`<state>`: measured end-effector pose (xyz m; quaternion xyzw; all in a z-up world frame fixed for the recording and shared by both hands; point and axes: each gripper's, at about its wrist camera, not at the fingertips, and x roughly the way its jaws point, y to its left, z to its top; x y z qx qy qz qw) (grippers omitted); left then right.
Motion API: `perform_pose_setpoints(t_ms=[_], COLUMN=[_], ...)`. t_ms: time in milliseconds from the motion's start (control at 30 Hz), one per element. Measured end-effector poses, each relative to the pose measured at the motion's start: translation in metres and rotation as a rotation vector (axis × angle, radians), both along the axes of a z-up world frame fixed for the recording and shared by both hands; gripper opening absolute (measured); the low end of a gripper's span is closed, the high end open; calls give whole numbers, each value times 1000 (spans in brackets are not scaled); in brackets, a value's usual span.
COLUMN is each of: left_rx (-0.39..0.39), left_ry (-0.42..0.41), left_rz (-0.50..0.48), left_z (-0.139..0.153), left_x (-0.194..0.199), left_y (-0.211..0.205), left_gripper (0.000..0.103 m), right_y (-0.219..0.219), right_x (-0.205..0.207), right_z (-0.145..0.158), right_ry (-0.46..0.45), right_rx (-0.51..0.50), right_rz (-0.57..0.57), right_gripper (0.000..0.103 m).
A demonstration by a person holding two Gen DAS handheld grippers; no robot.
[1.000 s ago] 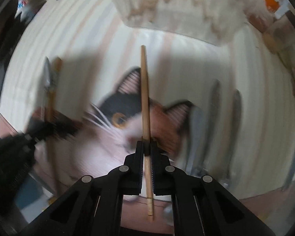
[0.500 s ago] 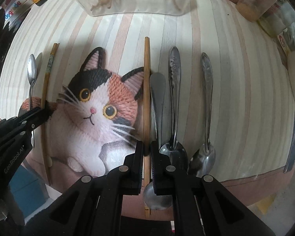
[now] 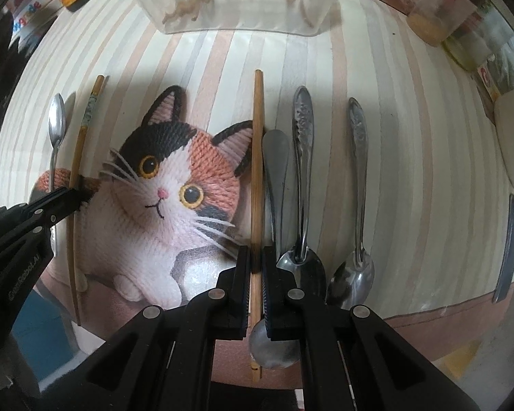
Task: Organize utensils
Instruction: 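Lift both chopsticks and carry them over the clear basket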
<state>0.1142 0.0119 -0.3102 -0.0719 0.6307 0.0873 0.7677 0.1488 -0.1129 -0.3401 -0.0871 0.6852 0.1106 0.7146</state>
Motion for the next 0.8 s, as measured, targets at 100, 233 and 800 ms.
perform_pose_setpoints(t_ms=[100, 233, 800], left_rx=[10, 20, 45], left_ry=[-45, -119, -413], left_rz=[-1, -1, -50], left_z=[22, 60, 206], left_x=[0, 4, 69], left_y=[-3, -6, -10], left_gripper=[4, 4, 4], right_y=[-7, -20, -35], right_x=[-1, 1, 82], right_z=[20, 54, 197], right_ry=[-33, -86, -328], right_rx=[46, 101, 334], right_rz=[-12, -22, -66], right_gripper=[6, 6, 6])
